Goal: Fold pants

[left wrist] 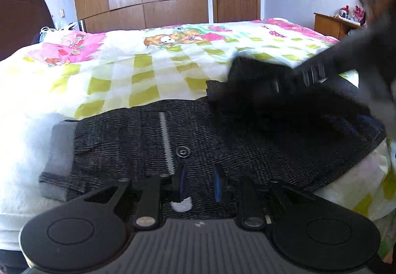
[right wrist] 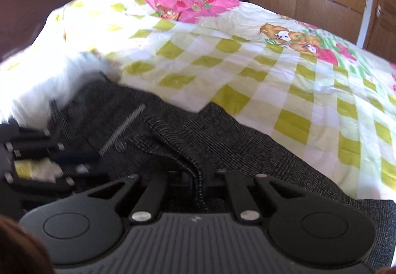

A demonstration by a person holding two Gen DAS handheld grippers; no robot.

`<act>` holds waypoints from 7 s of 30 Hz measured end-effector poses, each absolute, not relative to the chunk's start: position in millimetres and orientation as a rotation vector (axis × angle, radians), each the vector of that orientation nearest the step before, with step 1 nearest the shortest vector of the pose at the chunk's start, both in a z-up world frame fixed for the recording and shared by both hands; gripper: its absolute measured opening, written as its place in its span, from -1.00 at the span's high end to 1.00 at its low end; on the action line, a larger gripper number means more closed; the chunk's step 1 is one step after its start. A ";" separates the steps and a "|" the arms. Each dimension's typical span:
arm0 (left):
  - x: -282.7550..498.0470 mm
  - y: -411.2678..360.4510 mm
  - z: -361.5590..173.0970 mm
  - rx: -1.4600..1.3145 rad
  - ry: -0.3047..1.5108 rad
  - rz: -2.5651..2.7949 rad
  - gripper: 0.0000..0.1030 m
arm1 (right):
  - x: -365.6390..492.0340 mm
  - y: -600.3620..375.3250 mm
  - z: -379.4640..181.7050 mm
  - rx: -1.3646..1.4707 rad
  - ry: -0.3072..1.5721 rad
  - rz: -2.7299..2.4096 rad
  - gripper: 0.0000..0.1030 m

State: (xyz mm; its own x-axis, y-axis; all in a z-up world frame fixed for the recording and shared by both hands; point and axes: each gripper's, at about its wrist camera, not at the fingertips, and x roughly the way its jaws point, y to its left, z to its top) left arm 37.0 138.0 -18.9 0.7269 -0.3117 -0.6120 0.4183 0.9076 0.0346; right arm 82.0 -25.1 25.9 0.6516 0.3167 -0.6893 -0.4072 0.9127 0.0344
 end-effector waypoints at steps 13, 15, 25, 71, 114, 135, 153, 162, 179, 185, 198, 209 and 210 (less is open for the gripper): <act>28.5 172.3 -30.1 0.099 0.677 -0.359 0.29 | 87.2 112.3 29.2 -0.255 0.579 0.708 0.86; 25.9 173.5 -30.0 0.099 0.674 -0.361 0.29 | 89.9 121.3 12.9 -0.268 0.600 0.707 0.86; 27.7 183.6 -31.0 0.080 0.681 -0.378 0.29 | 104.3 123.8 51.3 -0.186 0.474 0.661 0.87; 108.5 21.1 -28.4 0.342 0.799 -0.500 0.17 | 86.9 -237.1 -27.0 0.398 1.028 0.412 0.34; 80.2 -81.4 -18.6 0.365 0.768 -0.840 0.18 | 57.4 -347.8 -1.7 0.767 0.925 0.267 0.87; 85.8 -24.8 -7.2 0.444 0.572 -0.506 0.17 | 67.0 -272.7 126.3 0.412 0.835 0.246 0.84; 72.3 30.6 -34.4 0.324 0.669 -0.520 0.21 | 128.1 -42.5 51.1 0.192 1.056 0.425 0.84; 54.0 67.4 -26.7 0.183 0.692 -0.574 0.16 | 131.0 -25.4 31.4 0.180 1.078 0.374 0.78; 30.9 112.6 0.7 0.089 0.665 -0.533 0.13 | 134.5 -28.1 36.1 0.251 1.045 0.345 0.81; 42.9 94.0 -16.1 0.139 0.681 -0.523 0.13 | 131.9 -29.0 37.7 0.255 1.037 0.341 0.81; 43.4 85.9 -31.6 0.124 0.709 -0.560 0.13 | 134.4 -7.3 32.8 0.191 1.031 0.312 0.79; 41.3 92.2 -31.8 0.098 0.697 -0.557 0.13 | 144.7 6.7 20.5 0.217 1.015 0.298 0.63; 39.7 92.6 -31.2 0.102 0.692 -0.553 0.13 | 145.0 7.6 19.5 0.212 1.015 0.296 0.64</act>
